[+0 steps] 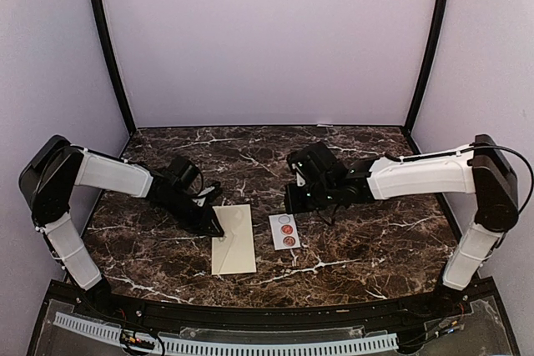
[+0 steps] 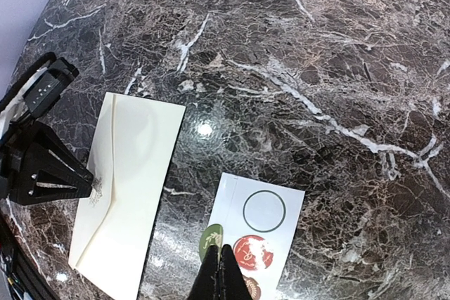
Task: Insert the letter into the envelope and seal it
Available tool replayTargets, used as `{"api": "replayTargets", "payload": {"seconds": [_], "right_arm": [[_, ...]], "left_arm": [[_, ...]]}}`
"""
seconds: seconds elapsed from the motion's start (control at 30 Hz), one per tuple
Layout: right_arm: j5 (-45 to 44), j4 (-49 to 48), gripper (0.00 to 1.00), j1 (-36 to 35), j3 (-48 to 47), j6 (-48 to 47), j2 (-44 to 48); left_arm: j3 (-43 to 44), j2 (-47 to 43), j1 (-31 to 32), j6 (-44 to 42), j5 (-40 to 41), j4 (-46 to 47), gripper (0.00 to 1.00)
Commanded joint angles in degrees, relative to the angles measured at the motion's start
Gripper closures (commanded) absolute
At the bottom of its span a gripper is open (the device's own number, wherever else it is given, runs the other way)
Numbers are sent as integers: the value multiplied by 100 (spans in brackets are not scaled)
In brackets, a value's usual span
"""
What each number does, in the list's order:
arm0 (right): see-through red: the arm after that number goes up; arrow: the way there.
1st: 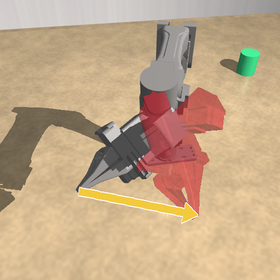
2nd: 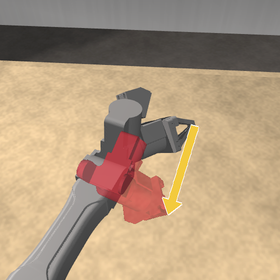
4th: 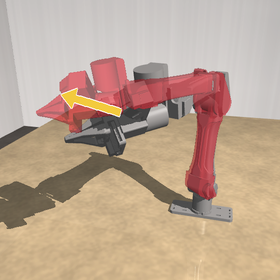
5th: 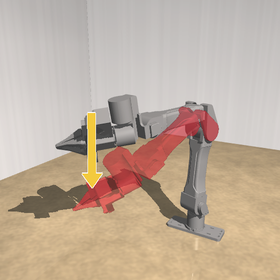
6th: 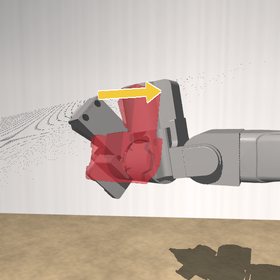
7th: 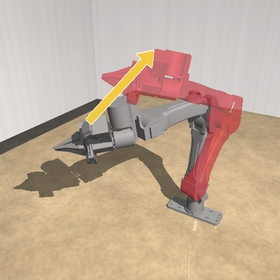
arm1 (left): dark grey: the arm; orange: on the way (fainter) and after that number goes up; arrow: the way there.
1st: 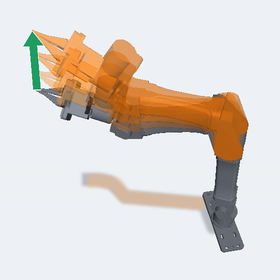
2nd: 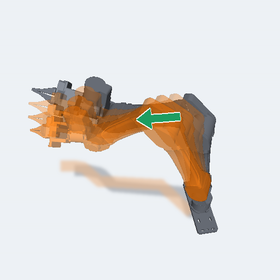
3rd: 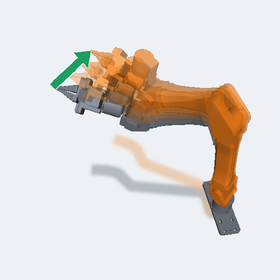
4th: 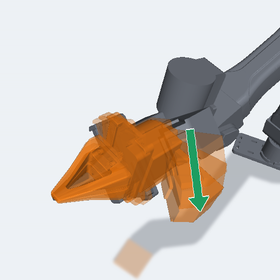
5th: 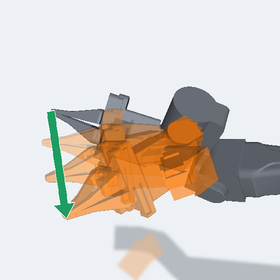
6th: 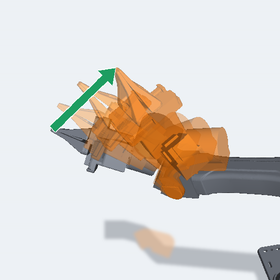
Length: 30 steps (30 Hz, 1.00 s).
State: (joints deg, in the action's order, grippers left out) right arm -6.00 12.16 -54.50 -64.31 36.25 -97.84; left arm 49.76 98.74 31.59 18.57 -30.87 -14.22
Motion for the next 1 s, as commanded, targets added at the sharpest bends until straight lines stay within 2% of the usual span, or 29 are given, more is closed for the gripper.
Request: {"api": "replayTargets", "payload": {"seconds": [0.0,0.3,0.5,0.7,0.97], "right_arm": [[11,2,100,-56,22,49,-327],[248,-217,100,-56,132,72,-89],[823,-512,100,-111,68,28,-149],[1486,-1168,100,-309,-60,-13,-459],[1911,-1348,100,-545,-545,-168,-1141]], "left_arm": [[-67,190,107,-73,191,-310,80],[-100,-31,110,-64,164,-177,80],[-98,77,119,-58,164,-226,80],[-100,141,178,-46,140,-224,80],[-81,190,248,-46,200,-253,80]]}}
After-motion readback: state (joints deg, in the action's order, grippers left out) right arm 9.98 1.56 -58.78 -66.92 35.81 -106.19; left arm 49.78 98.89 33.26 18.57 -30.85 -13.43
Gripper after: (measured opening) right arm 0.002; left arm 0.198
